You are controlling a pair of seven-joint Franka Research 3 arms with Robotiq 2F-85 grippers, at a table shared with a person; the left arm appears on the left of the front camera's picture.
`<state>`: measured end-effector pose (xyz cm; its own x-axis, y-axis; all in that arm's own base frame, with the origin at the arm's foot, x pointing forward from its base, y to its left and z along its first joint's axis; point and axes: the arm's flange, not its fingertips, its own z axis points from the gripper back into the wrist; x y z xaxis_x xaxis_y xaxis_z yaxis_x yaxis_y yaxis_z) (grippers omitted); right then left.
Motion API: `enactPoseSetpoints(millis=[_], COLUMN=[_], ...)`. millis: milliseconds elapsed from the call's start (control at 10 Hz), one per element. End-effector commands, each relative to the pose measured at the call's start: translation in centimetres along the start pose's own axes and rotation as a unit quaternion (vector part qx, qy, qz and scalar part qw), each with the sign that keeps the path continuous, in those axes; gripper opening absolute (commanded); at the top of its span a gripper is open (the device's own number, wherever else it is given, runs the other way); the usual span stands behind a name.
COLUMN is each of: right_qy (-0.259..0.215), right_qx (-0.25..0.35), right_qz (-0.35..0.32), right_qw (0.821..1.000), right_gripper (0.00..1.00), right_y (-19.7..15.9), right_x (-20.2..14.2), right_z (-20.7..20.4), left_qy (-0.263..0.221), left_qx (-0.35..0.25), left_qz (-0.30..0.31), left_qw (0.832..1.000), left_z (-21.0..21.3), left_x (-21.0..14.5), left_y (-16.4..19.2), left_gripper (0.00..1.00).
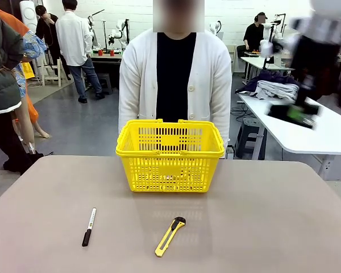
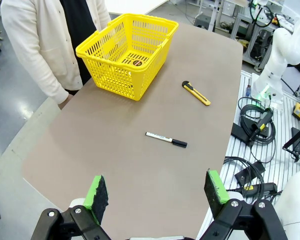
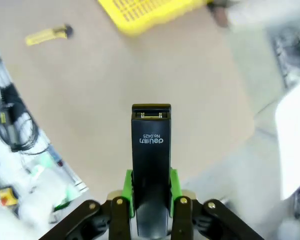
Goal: Place the items the person wants into the basket.
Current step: Pick up the item the person points to and place it in the Market Basket.
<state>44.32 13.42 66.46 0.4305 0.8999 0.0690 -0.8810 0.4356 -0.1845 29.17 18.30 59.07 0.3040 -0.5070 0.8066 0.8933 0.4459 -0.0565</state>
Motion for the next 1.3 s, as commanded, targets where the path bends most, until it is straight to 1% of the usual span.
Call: enactPoseSetpoints(millis=[0,100,300,400,500,600,900,1100,1200], right_qy=[-0.031,-0.043,-0.047,-0.042,-0.033,-0.028,-0.008,-0.013,-0.019], right_qx=[0.017,0.028,0.052,0.053,0.06,0.07,0.094,0.096,0.101], right_qz=[0.124,0.162,0.223,0.238,0.242,0.249,0.255,0.257,0.259], right_qw=[0.992,0.985,0.972,0.969,0.968,0.966,0.962,0.962,0.96], right_gripper=[0.32,0.32,0.32,0.32,0.32,0.32,0.32,0.32,0.32], right_y=[-3.9,-4.1,-3.6,-3.0,-2.5,-2.1,-1.2,-0.9,-0.9], right_x=[7.8,12.3,18.9,21.4,23.0,24.0,25.6,26.4,26.5], right_z=[1.1,0.2,-2.6,-3.8,-5.2,-6.9,-11.8,-14.3,-14.8], left_qy=[-0.006,-0.006,-0.006,-0.006,-0.006,-0.006,-0.006,-0.006,-0.006], left_qx=[0.0,0.0,0.0,0.0,0.0,0.0,0.0,0.0,0.0], left_qz=[-0.003,-0.003,-0.003,-0.003,-0.003,-0.003,-0.003,-0.003,-0.003], left_qw=[1.0,1.0,1.0,1.0,1.0,1.0,1.0,1.0,1.0], left_z=[0.1,0.1,0.1,0.1,0.1,0.1,0.1,0.1,0.1], left_x=[0.0,0.0,0.0,0.0,0.0,0.0,0.0,0.0,0.0], left_y=[-0.1,-0.1,-0.1,-0.1,-0.1,-0.1,-0.1,-0.1,-0.1], left_gripper=[1.0,1.0,1.0,1.0,1.0,1.0,1.0,1.0,1.0])
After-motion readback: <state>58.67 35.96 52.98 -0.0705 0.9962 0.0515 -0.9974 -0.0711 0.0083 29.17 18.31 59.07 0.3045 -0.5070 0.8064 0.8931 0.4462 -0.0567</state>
